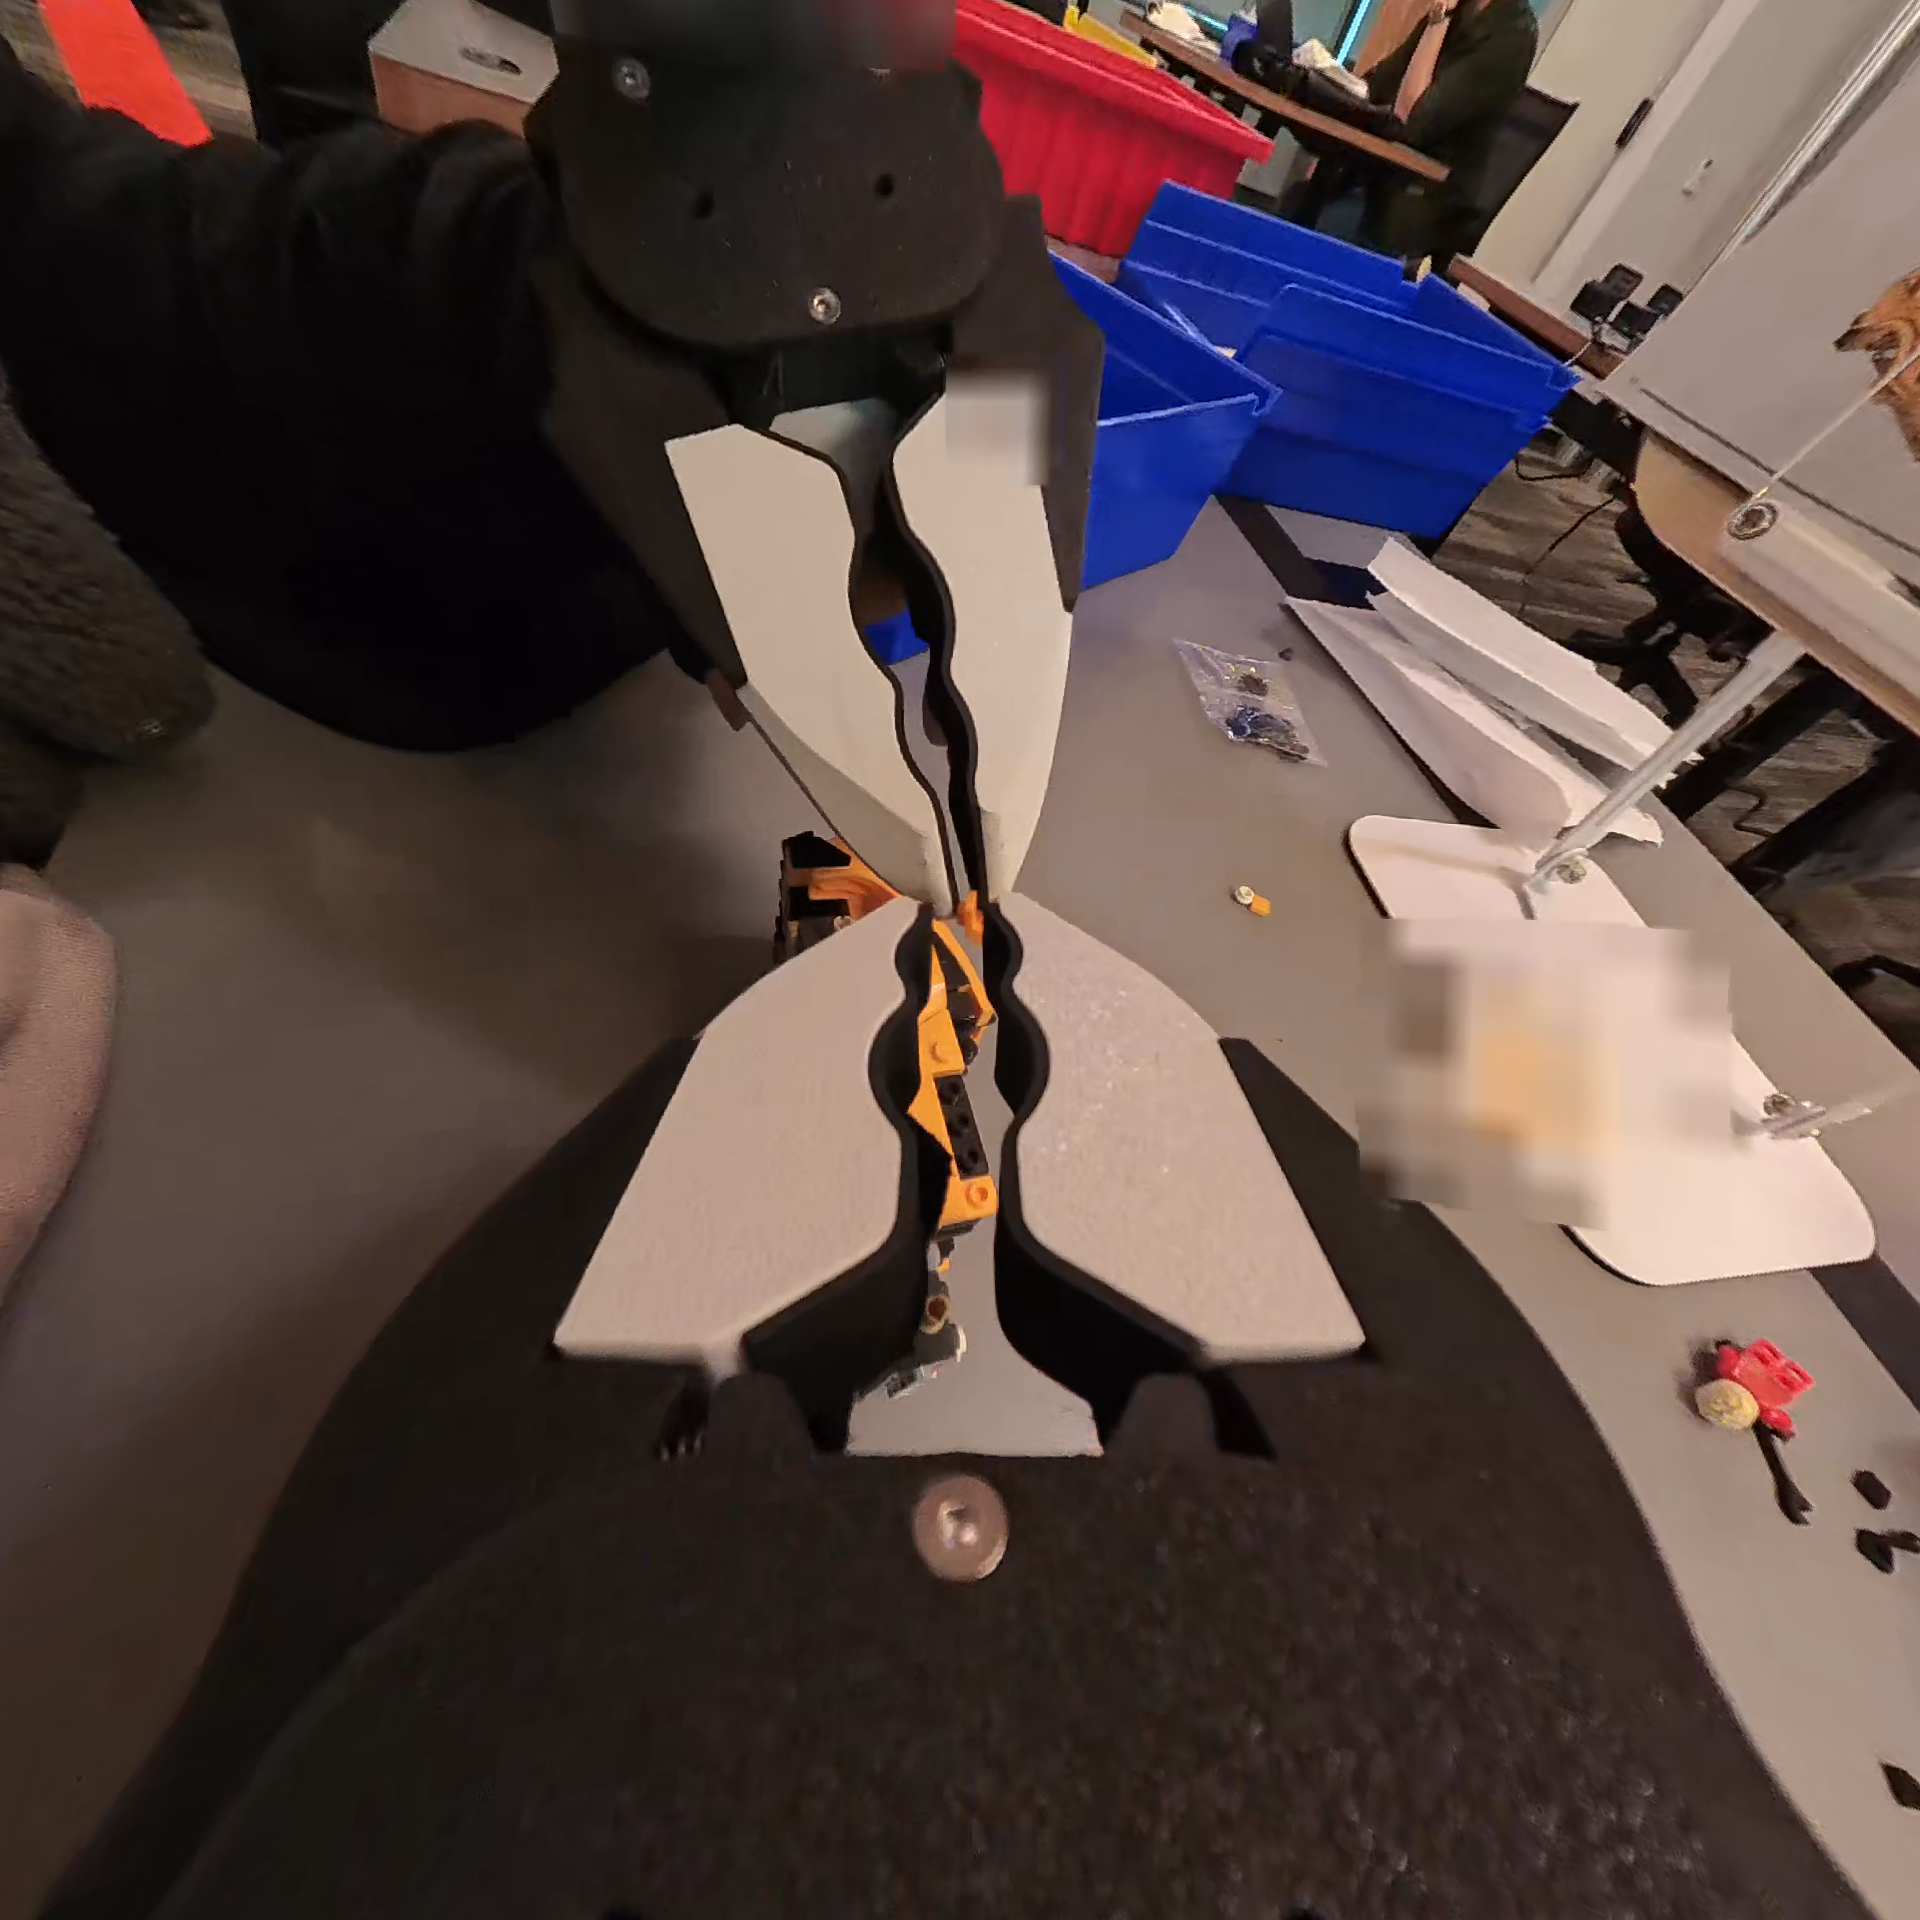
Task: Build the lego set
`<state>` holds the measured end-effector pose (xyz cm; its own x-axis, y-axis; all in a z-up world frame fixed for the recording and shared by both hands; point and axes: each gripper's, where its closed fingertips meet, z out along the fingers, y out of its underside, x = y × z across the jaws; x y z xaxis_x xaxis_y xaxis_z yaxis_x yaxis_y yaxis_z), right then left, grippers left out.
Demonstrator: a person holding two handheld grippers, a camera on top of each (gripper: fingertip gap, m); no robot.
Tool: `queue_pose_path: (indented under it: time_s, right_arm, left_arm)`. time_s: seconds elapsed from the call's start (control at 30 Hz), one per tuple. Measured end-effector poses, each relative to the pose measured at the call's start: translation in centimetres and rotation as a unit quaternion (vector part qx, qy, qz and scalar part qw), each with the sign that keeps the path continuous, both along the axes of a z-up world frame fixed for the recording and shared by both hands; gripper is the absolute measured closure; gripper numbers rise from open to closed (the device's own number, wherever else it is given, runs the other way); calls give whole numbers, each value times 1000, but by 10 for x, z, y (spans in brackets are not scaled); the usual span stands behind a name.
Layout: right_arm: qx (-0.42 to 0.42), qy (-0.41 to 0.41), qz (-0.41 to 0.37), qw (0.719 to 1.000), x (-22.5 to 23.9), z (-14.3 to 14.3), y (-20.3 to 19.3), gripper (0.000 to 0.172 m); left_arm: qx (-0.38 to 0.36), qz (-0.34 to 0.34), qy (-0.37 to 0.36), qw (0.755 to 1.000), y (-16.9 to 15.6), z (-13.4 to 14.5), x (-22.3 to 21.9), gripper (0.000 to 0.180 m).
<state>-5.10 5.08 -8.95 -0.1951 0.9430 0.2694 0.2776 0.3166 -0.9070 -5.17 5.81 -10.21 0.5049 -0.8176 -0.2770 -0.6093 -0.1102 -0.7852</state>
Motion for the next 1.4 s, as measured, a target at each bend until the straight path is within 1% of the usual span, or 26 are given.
queue_pose_path:
  time_s: [0.13,0.33,0.37,0.4,0.5,0.63,0.83,0.93,1.1,1.3,1.4]
  right_arm:
    - [26,-13,2,1000,-2,-4,-3,163]
    - [88,-30,13,996,-1,-10,-9,164]
    - [102,-31,16,994,0,-10,-10,164]
    - [112,-34,24,993,1,-12,-13,168]
    - [125,-38,33,991,3,-15,-18,169]
    - [94,-29,45,994,7,-13,-24,170]
    - [38,6,51,998,10,-1,-28,172]
    - [24,18,50,998,10,4,-29,172]
    - [16,27,44,999,8,7,-29,172]
    - [1,41,34,999,9,11,-24,172]
    - [-6,49,33,998,10,14,-22,172]
  left_arm:
    - [-5,-9,-1,1000,-5,1,2,177]
    - [-21,-28,4,999,-13,-4,5,177]
    - [-27,-32,1,999,-14,-4,6,177]
    - [-34,-37,-4,999,-16,-5,7,177]
    - [-58,-52,-16,997,-22,-7,9,177]
    - [-69,-70,-36,995,-27,-6,13,178]
    - [-85,-93,-105,986,-33,7,16,177]
    - [-88,-98,-131,983,-34,12,15,179]
    - [-86,-98,-147,980,-34,15,13,179]
    - [-83,-97,-182,975,-30,19,8,168]
    - [-83,-99,-189,974,-29,17,8,161]
